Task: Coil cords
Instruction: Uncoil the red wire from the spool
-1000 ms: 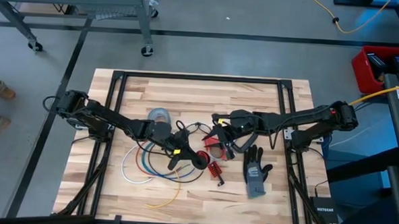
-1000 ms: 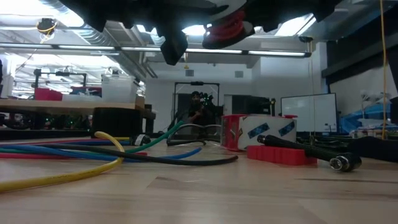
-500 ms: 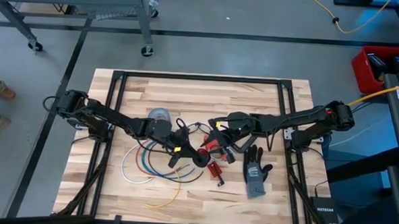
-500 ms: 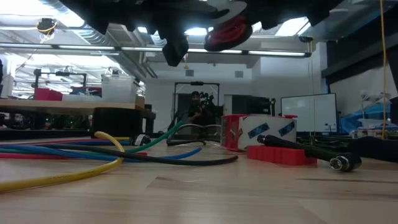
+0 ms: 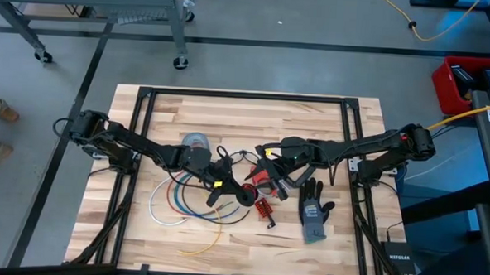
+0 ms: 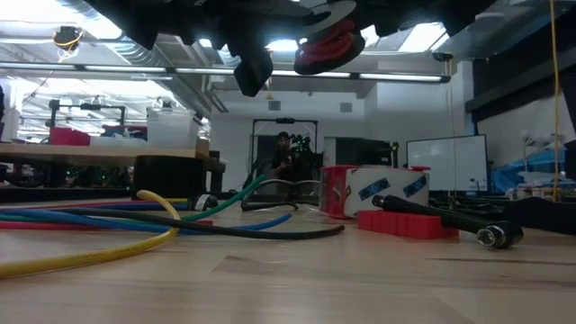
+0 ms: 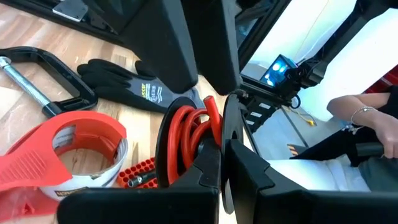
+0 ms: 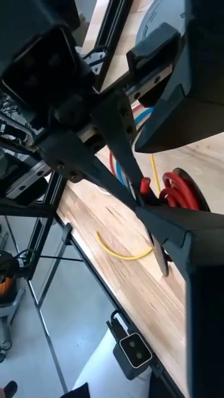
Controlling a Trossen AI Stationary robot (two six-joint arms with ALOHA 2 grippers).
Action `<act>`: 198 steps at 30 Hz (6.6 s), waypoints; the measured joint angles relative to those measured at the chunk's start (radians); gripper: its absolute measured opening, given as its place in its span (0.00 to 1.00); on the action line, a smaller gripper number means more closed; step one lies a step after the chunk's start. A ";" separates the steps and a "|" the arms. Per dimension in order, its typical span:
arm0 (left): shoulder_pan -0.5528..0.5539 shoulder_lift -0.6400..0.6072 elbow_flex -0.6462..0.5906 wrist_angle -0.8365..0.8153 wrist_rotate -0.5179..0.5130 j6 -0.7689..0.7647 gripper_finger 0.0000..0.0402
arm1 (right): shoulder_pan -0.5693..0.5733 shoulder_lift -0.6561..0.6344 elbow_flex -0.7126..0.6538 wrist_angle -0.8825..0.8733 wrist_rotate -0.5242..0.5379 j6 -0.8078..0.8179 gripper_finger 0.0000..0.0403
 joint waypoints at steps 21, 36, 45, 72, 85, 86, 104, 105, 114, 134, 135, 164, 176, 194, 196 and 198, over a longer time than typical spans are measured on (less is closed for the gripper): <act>-0.001 0.001 -0.001 0.048 0.008 0.011 0.01 | 0.000 0.081 0.003 0.099 -0.067 0.032 0.39; -0.001 0.000 0.001 0.017 0.002 0.010 0.01 | -0.002 0.083 0.031 0.037 -0.107 0.032 0.39; -0.002 0.000 0.002 0.006 0.004 0.005 0.01 | -0.002 0.083 0.031 0.039 -0.144 0.032 0.32; -0.001 0.001 -0.001 -0.027 -0.016 -0.001 0.01 | 0.000 0.082 0.033 0.139 -0.158 0.035 0.19; 0.007 0.003 -0.002 -0.024 -0.009 -0.017 0.01 | 0.000 0.079 0.035 0.118 -0.193 0.064 0.20; 0.005 0.002 -0.002 -0.027 -0.008 -0.024 0.01 | 0.000 0.079 0.035 0.115 -0.183 0.063 0.20; -0.021 -0.006 0.000 -0.041 0.029 -0.051 0.01 | -0.001 0.081 0.034 0.030 -0.092 0.056 0.20; -0.022 -0.006 0.000 -0.037 0.029 -0.051 0.01 | -0.001 0.081 0.034 0.029 -0.092 0.056 0.20; -0.023 -0.006 0.000 -0.027 0.029 -0.046 0.01 | -0.001 0.081 0.033 0.030 -0.091 0.060 0.20; -0.007 -0.006 0.000 -0.003 0.029 -0.022 0.01 | 0.000 0.081 0.033 0.070 -0.092 0.064 0.20; -0.006 -0.006 0.000 -0.003 0.029 -0.022 0.01 | 0.000 0.081 0.033 0.070 -0.092 0.064 0.20; -0.006 -0.006 0.000 0.026 0.029 -0.005 0.01 | -0.001 0.081 0.033 0.078 -0.123 0.063 0.02; -0.008 -0.008 0.000 0.033 0.029 -0.007 0.01 | 0.000 0.083 0.031 0.131 -0.116 0.057 0.01; -0.020 -0.005 -0.002 0.058 0.026 -0.033 0.01 | 0.000 0.142 0.034 0.181 -0.020 0.055 0.00; -0.025 -0.005 -0.001 0.072 0.024 -0.032 0.01 | -0.001 0.145 0.034 0.167 0.002 0.055 0.00; -0.030 -0.006 0.002 0.083 0.022 -0.035 0.01 | -0.002 0.148 0.033 0.163 0.045 0.055 0.00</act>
